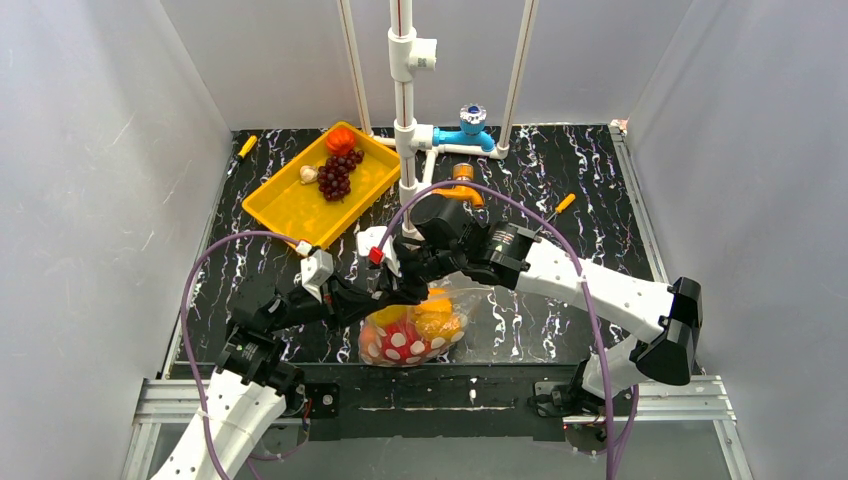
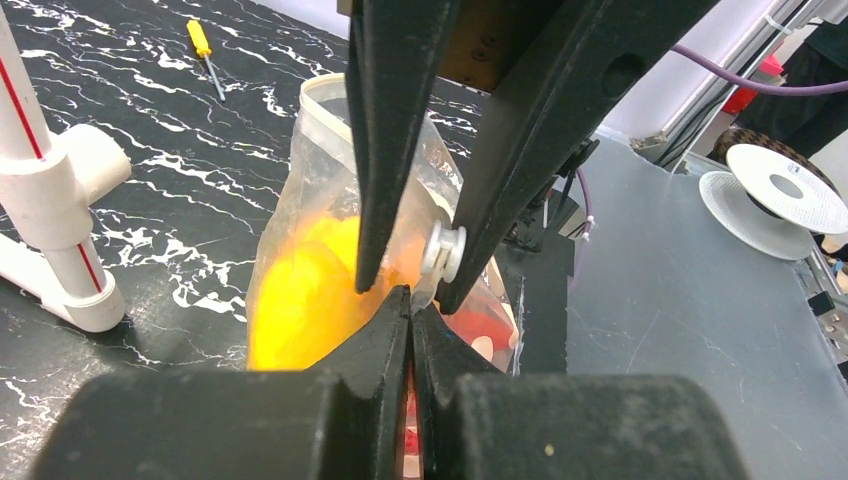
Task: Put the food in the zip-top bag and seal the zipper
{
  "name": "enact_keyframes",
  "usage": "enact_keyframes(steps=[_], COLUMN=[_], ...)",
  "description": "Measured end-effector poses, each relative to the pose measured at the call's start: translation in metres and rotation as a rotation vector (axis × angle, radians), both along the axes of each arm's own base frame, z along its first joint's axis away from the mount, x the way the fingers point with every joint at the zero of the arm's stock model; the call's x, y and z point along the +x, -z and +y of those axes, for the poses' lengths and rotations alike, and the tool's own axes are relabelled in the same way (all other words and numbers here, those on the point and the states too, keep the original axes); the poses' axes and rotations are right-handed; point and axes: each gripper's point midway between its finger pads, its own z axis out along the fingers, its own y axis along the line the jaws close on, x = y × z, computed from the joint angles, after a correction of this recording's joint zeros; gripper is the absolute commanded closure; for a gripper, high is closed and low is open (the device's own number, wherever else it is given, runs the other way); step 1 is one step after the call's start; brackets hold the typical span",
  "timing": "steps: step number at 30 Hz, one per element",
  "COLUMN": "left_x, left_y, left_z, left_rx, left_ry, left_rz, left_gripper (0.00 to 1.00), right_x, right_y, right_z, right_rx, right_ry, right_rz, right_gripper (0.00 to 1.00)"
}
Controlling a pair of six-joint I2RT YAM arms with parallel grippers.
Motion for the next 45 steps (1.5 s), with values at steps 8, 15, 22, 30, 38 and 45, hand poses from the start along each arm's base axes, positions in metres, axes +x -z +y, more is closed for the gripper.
enact_keyframes(steps=[8, 15, 22, 30, 38, 45], left_x=[0.0, 0.001, 0.003, 0.006, 0.004, 0.005], left_y=[0.0, 0.0, -0.003, -0.007, -0.008, -0.015], left_z=[0.0, 0.001, 0.009, 0.015, 0.011, 0.004], left_rx=[-0.001, 0.001, 0.005, 0.006, 0.011, 0.051], left_ry=[-0.002, -0.015, -0.081, -0.139, -0.102, -0.039], left_rz=[-0.002, -0.006, -0.072, -0.131, -0.114, -0.008], left_gripper=[1.0, 1.0, 1.0, 1.0, 0.64, 0.49], right_x=[0.0, 0.0, 0.003, 0.009, 0.008, 0.008], right_y=[0.0, -0.001, -0.002, -0.001, -0.007, -0.02], right_z=[0.0, 0.0, 0.0, -0.018, -0.037, -0.035], right_rx=[0.0, 0.0, 0.015, 0.035, 0.03, 0.027], right_ry=[0.004, 0.004, 0.011, 0.006, 0.003, 0.001], right_rz=[-0.002, -0.002, -0.014, -0.002, 0.0, 0.044], right_gripper=[0.71, 0.99, 0.99, 0.99, 0.99, 0.99])
